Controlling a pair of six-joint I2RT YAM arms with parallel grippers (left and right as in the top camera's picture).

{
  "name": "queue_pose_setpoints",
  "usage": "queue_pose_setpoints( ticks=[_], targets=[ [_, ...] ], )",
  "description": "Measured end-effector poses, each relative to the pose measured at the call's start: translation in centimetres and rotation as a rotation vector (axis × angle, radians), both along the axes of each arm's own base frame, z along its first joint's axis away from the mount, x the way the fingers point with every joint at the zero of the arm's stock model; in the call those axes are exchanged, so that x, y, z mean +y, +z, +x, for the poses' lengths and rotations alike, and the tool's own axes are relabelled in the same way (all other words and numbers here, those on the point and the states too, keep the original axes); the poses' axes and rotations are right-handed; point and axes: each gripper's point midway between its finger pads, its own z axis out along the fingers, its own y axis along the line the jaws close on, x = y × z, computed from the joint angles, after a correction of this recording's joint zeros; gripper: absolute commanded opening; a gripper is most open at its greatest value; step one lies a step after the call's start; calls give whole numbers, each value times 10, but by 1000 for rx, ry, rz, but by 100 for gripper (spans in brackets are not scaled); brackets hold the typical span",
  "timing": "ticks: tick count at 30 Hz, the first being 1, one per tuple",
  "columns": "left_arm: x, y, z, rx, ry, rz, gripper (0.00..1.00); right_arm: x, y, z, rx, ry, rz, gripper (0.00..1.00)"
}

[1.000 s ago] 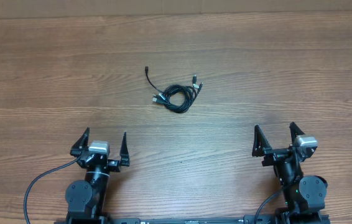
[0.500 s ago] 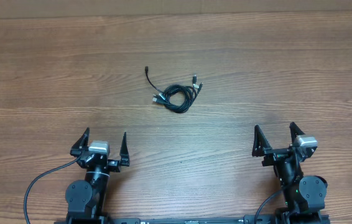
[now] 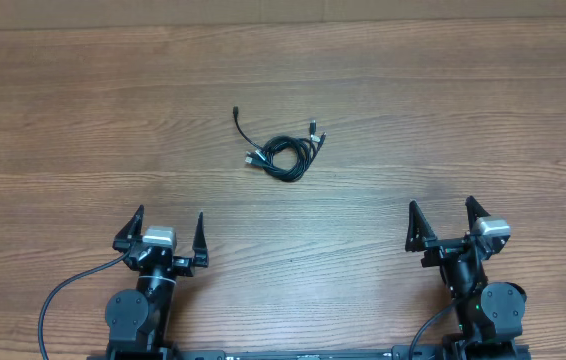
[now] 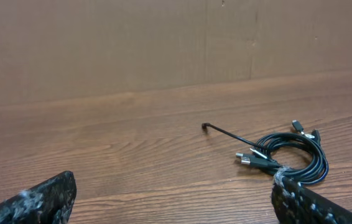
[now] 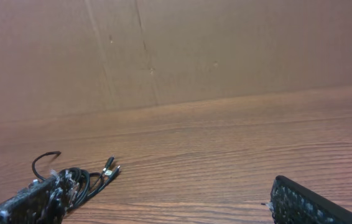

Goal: Untangle cables

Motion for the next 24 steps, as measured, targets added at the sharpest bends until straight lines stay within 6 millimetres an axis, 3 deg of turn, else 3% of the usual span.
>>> queue_pose_setpoints(
  ticks=[10,17,24],
  targets=[
    [0,0,0,0,0,-1,100,0,0,0,0,0,0,100],
    [3,-1,0,8,22,-31,99,-1,-15,-2,74,-5,-7,100],
    [5,-2,0,17,30,-32,100,-3,-17,-7,130,-14,-12,100]
  ],
)
